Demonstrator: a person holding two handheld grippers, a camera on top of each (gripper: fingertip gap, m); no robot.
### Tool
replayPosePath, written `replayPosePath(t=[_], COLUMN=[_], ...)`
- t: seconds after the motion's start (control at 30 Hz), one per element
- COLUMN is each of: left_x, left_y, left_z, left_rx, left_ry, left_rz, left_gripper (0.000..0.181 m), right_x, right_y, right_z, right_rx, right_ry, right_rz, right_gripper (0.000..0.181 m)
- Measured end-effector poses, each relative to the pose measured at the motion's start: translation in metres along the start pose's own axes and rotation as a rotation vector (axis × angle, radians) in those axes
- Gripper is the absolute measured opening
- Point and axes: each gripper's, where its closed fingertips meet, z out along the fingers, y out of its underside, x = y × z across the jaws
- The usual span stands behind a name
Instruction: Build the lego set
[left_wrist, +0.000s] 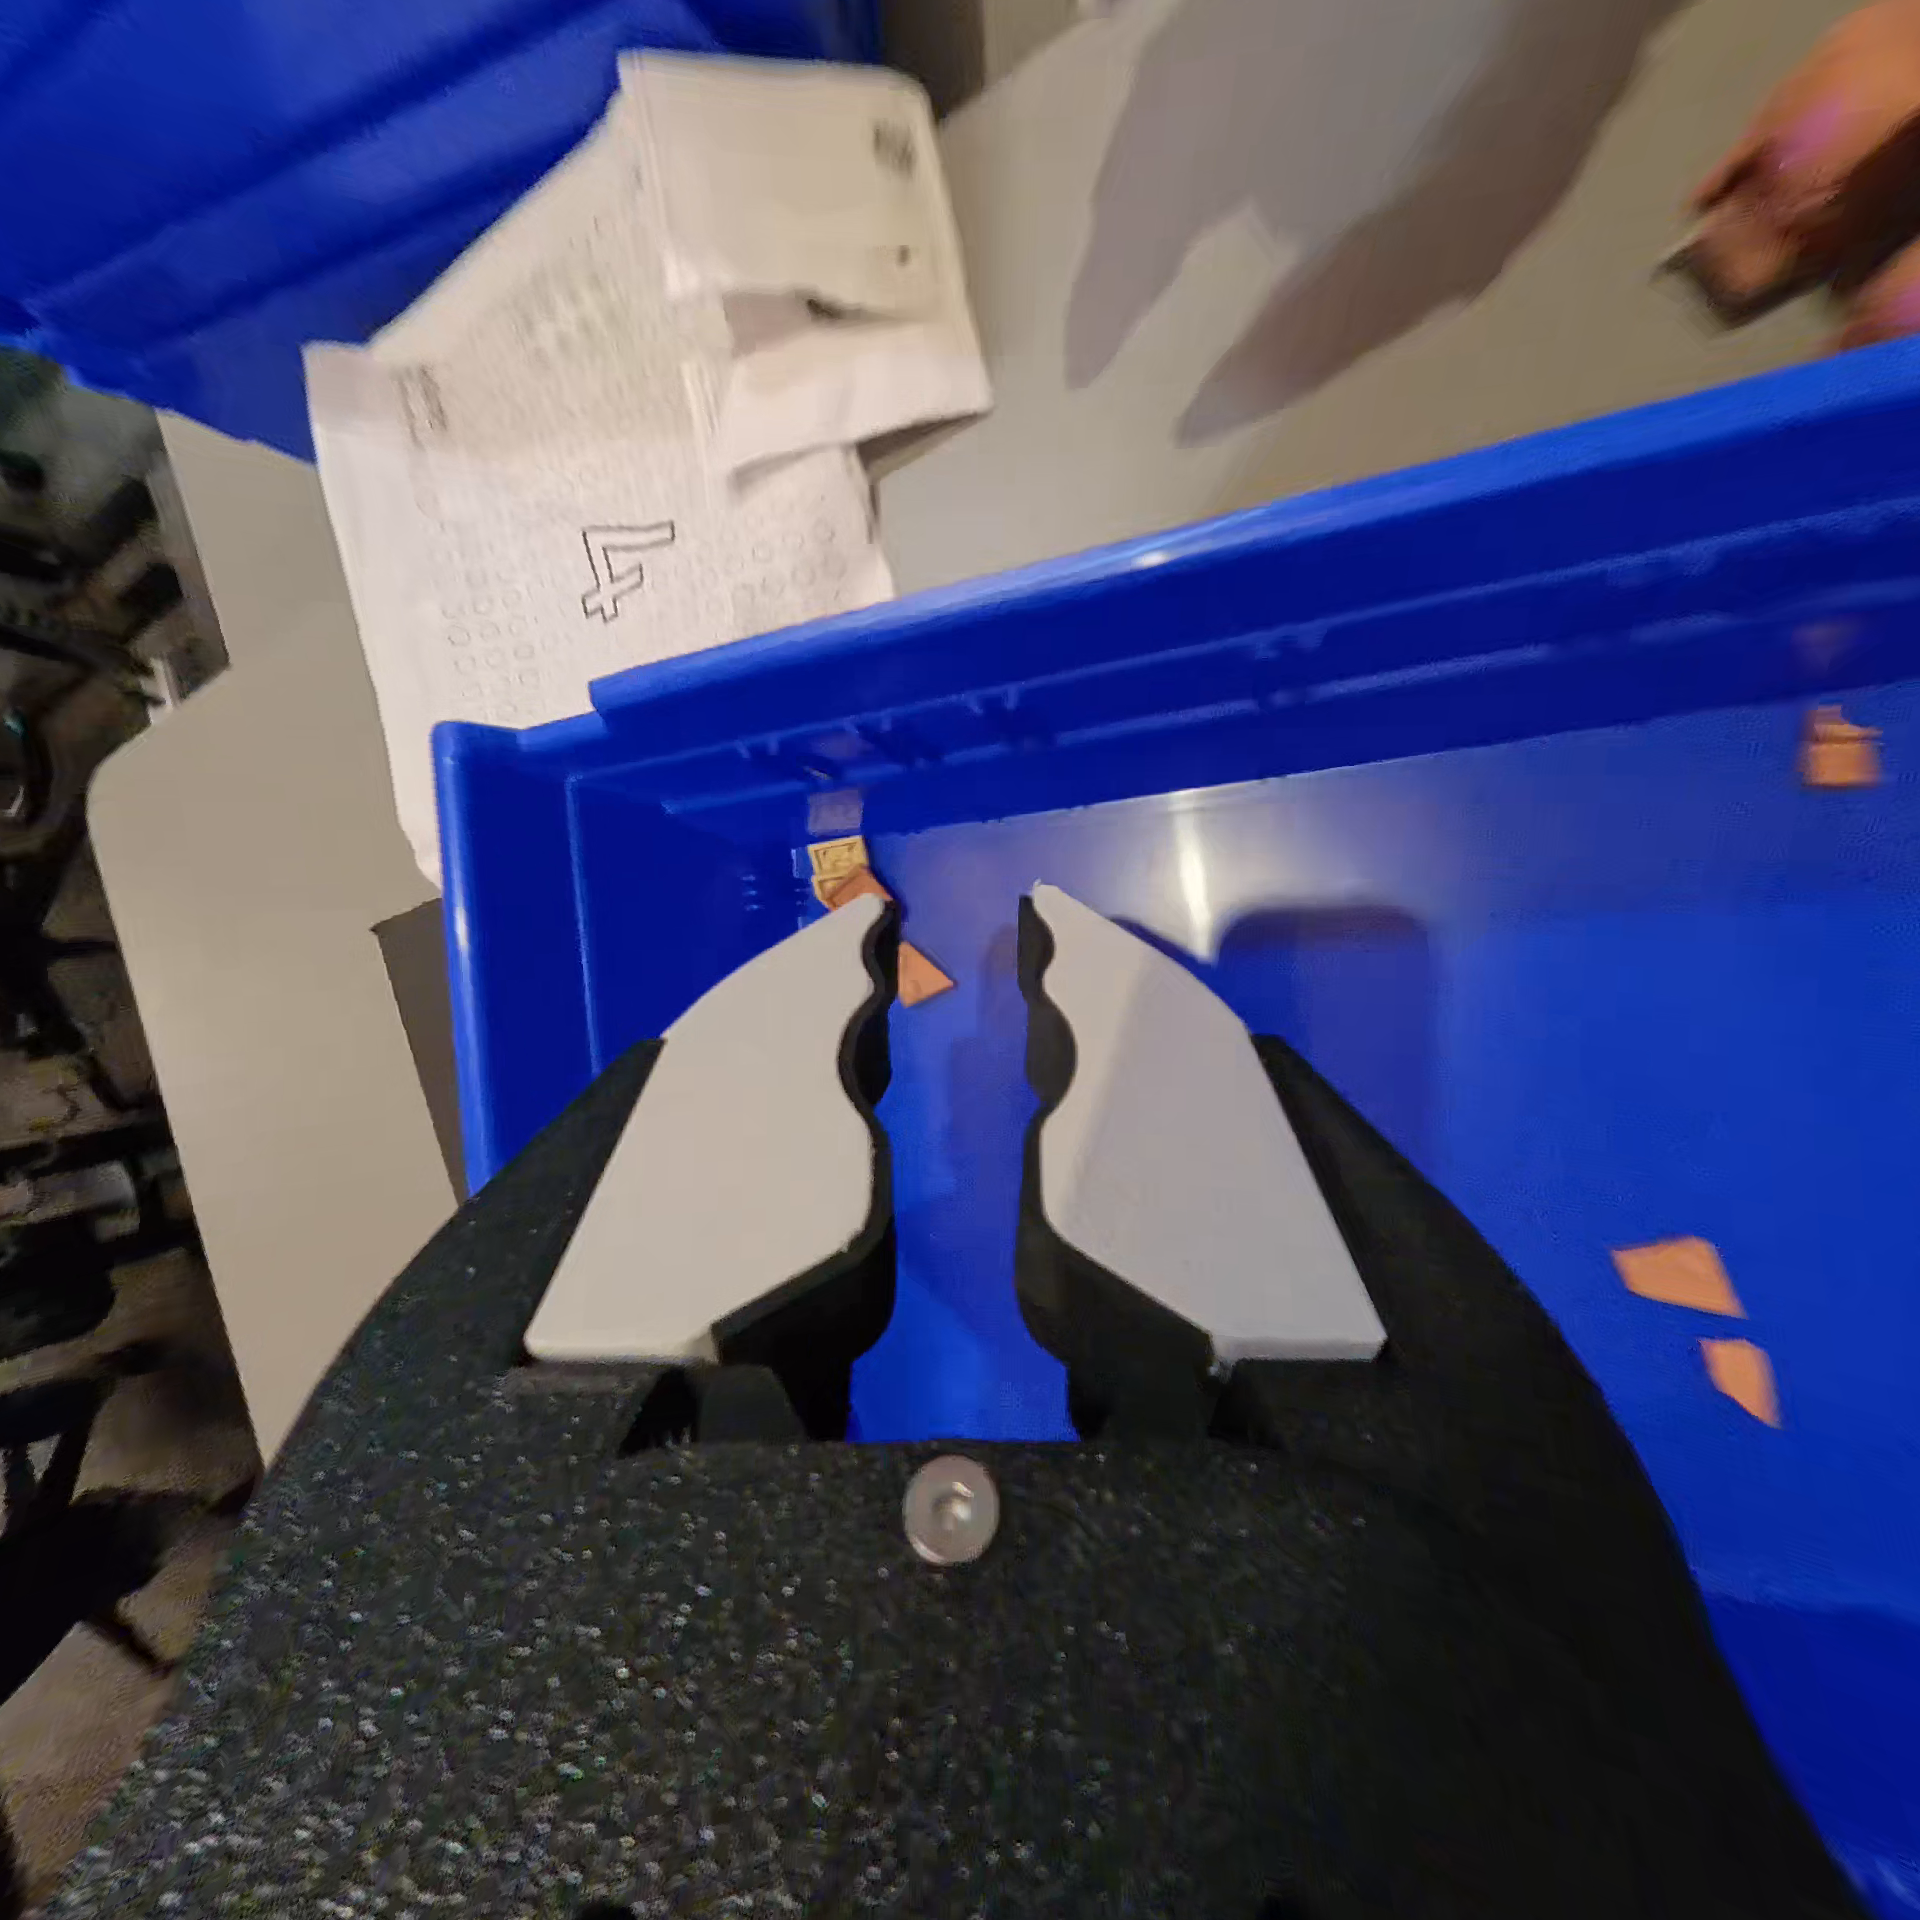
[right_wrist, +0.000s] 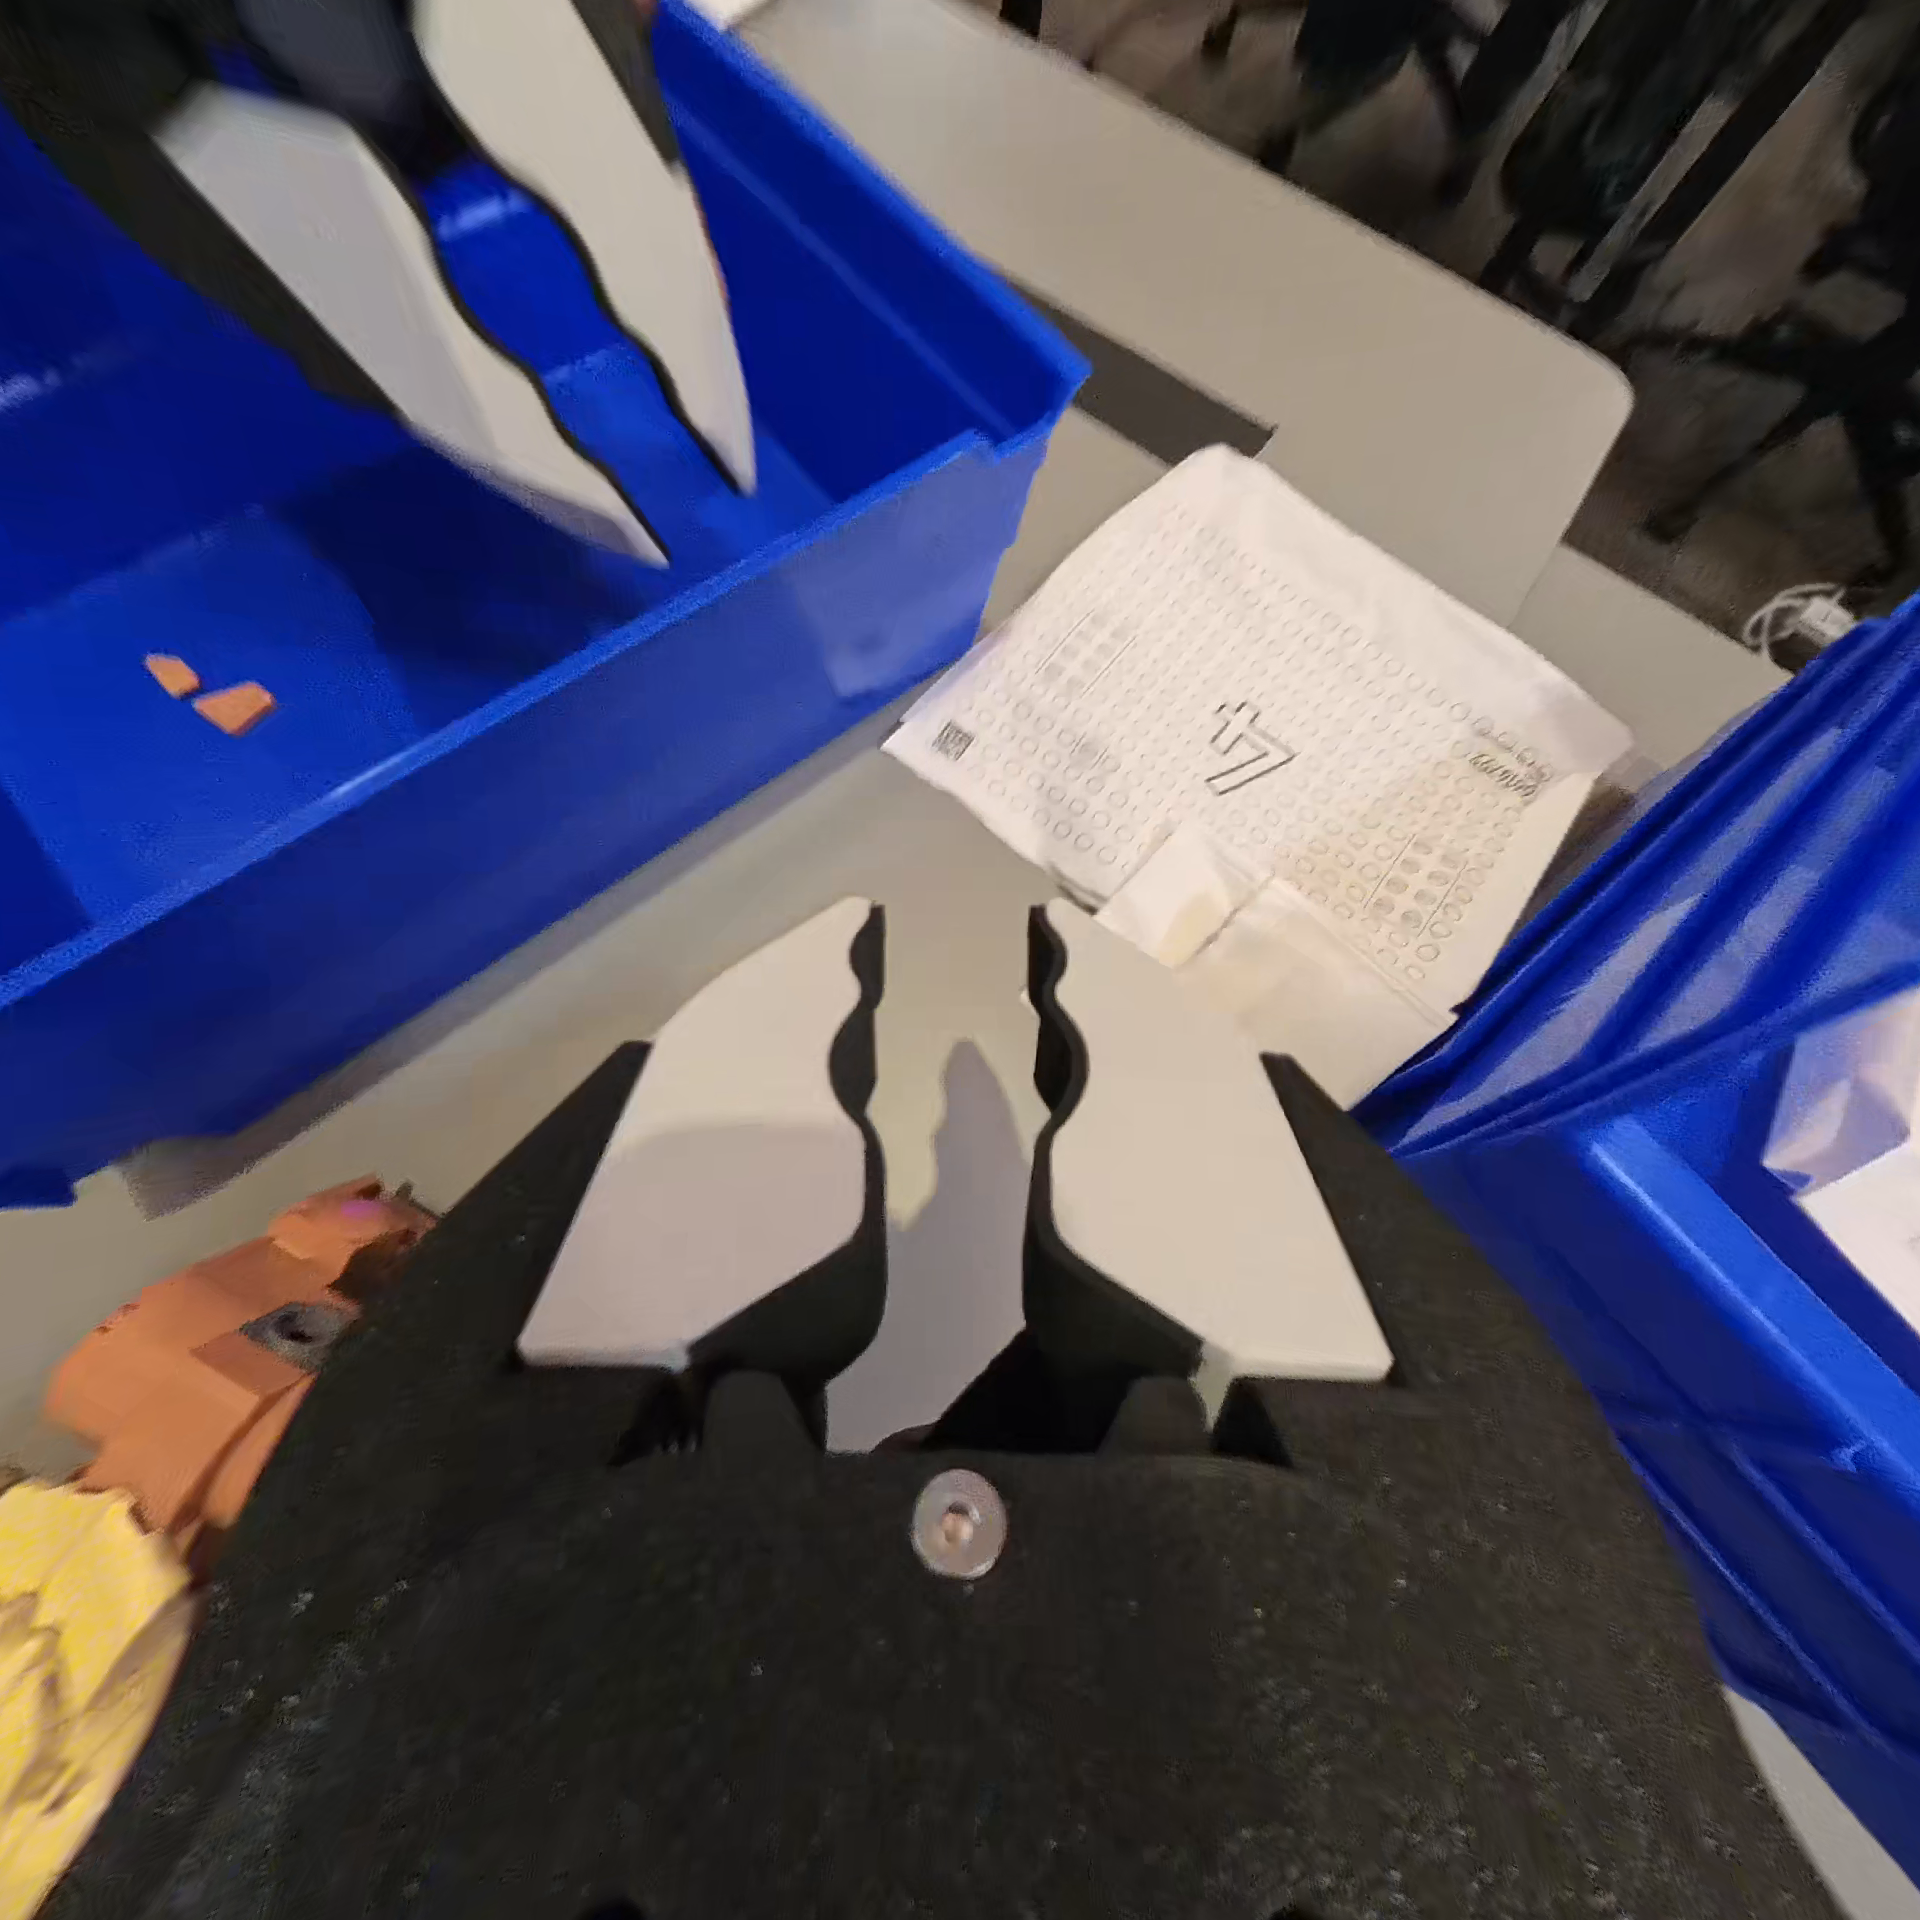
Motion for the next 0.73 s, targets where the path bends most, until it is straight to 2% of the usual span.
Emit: replayPosePath(t=[0.13, 0.3, 0.37, 0.5, 0.73], left_x=[-0.012, -0.022, -0.022, -0.025, -0.028], left_y=[0.017, 0.022, 0.029, 0.027, 0.032], left_z=[0.040, 0.061, 0.067, 0.070, 0.069], left_rx=[-0.118, -0.134, -0.184, -0.176, -0.241], left_ry=[0.005, -0.010, -0.020, -0.011, 0.018], left_rz=[-0.023, -0.054, -0.061, -0.134, -0.396], left_gripper=[0.024, 0.032, 0.031, 0.026, 0.023], right_x=[0.016, 0.010, 0.006, -0.004, -0.013], right_y=[0.001, 0.002, 0.004, 0.005, 0.006], right_z=[0.000, 0.003, 0.006, 0.013, 0.018], right_rx=[0.103, 0.121, 0.105, 0.075, 0.068], right_ry=[0.017, 0.016, 0.014, 0.006, 0.006], right_rz=[0.044, 0.005, -0.022, -0.072, -0.103], right_gripper=[0.024, 0.023, 0.023, 0.023, 0.023])
